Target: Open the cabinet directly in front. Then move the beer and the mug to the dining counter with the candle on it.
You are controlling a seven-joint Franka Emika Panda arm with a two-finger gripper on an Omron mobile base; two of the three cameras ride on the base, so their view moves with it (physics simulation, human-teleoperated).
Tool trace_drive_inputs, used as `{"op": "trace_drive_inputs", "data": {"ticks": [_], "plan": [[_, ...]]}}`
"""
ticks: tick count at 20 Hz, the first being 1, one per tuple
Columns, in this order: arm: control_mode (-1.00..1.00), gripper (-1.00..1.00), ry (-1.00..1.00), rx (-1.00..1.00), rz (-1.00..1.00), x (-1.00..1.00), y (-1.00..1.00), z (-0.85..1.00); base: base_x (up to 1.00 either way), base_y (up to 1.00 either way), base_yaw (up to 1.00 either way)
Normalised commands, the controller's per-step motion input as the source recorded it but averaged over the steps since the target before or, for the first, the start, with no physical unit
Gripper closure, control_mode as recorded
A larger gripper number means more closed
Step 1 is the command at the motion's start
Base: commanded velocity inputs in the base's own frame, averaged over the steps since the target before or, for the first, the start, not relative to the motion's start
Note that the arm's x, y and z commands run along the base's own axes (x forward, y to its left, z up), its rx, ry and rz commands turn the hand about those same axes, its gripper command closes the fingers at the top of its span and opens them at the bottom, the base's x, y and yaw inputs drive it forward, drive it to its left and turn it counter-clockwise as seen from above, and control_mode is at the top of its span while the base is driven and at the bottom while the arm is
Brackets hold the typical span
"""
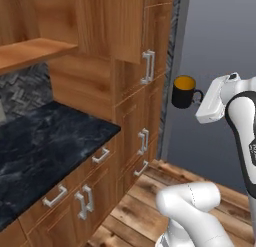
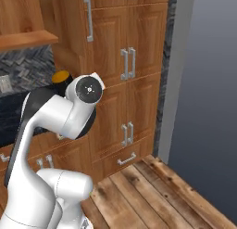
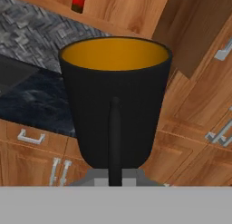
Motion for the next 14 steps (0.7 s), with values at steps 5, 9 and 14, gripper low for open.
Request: {"op": "trace_drive_inputs", "data": {"ticks": [5, 9, 14], "plan": [[1.00, 1.00, 0.00, 0.00, 0.00, 0.00, 0.00, 0.00, -0.08, 0.00, -0.31], [1.00, 1.00, 0.00, 0.00, 0.00, 0.00, 0.00, 0.00, -0.08, 0.00, -0.31], [1.00, 1.00, 0.00, 0.00, 0.00, 0.00, 0.00, 0.00, -0.10, 0.00, -0.31]]}}
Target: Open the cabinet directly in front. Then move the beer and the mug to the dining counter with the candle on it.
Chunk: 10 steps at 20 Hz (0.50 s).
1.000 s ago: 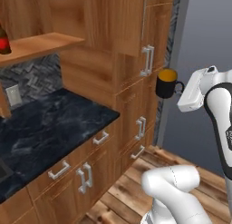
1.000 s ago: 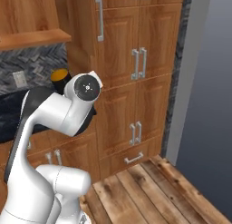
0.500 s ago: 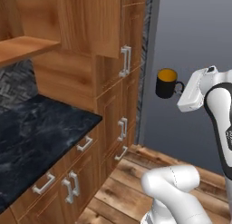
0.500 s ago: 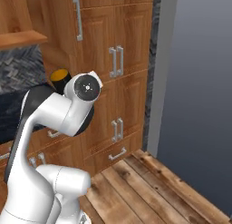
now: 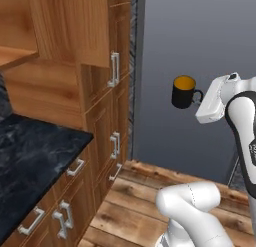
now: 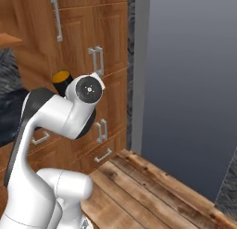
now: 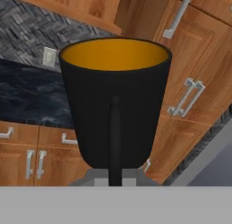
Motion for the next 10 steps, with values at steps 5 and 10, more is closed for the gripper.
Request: {"op": "trace_drive_inputs", "data": {"ticks": [5, 10], "plan": [[1.00, 1.00, 0.00, 0.00, 0.00, 0.00, 0.00, 0.00, -0.08, 0.00, -0.32], [1.00, 1.00, 0.00, 0.00, 0.00, 0.00, 0.00, 0.00, -0.08, 0.00, -0.31]]}}
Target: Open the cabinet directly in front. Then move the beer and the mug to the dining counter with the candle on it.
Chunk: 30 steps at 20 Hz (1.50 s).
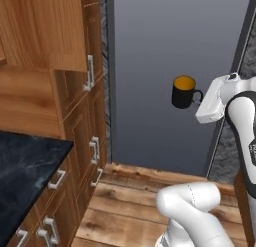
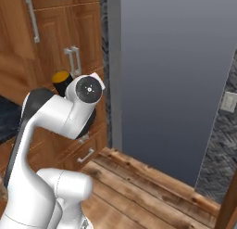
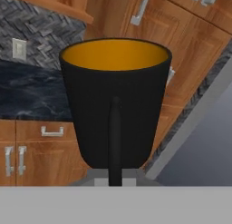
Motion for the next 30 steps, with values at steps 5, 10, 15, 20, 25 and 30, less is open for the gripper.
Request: {"op": "trace_drive_inputs", "data": {"ticks": [5, 10, 15, 20, 25, 30], "plan": [[1.00, 1.00, 0.00, 0.00, 0.00, 0.00, 0.00, 0.00, -0.09, 0.00, -0.30], [1.00, 1.00, 0.00, 0.00, 0.00, 0.00, 0.00, 0.00, -0.11, 0.00, -0.31], [1.00, 1.00, 0.00, 0.00, 0.00, 0.00, 0.00, 0.00, -0.16, 0.00, -0.29], [1.00, 1.00, 0.00, 0.00, 0.00, 0.00, 0.00, 0.00, -0.20, 0.00, -0.29], [1.00, 1.00, 0.00, 0.00, 0.00, 0.00, 0.00, 0.00, -0.26, 0.00, -0.28], [1.00, 1.00, 0.00, 0.00, 0.00, 0.00, 0.00, 0.00, -0.38, 0.01, -0.27]]}}
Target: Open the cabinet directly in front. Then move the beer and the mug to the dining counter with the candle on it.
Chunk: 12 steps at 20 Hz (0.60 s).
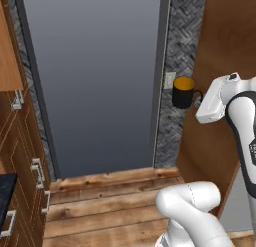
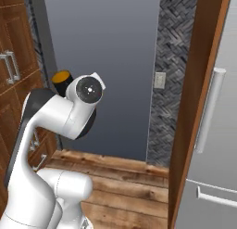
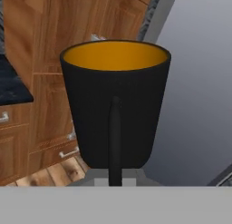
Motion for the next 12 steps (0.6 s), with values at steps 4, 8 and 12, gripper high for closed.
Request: {"op": "trace_drive_inputs", "data": {"ticks": [4, 8, 12], "plan": [[1.00, 1.00, 0.00, 0.00, 0.00, 0.00, 0.00, 0.00, -0.48, 0.05, -0.25], [1.00, 1.00, 0.00, 0.00, 0.00, 0.00, 0.00, 0.00, -0.42, 0.10, -0.25], [1.00, 1.00, 0.00, 0.00, 0.00, 0.00, 0.00, 0.00, -0.30, 0.09, -0.25]]}}
